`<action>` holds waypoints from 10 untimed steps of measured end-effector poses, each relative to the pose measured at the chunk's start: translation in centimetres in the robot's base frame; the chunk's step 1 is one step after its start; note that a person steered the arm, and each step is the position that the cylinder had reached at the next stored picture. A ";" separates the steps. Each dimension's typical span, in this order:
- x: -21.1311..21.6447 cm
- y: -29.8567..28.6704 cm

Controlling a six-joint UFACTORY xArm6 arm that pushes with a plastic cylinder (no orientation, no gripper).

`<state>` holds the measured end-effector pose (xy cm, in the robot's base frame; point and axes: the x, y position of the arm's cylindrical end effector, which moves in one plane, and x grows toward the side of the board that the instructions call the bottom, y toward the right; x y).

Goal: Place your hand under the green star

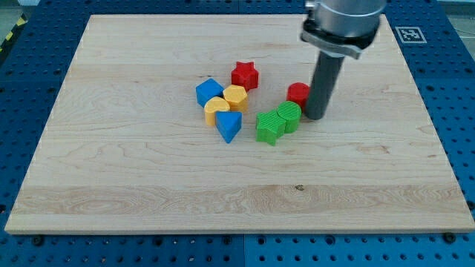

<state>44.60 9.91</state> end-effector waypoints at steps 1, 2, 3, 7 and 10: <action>0.0 -2.9; -0.1 -2.4; -0.6 0.1; 12.3 -2.1; 9.1 -6.0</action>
<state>53.72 3.95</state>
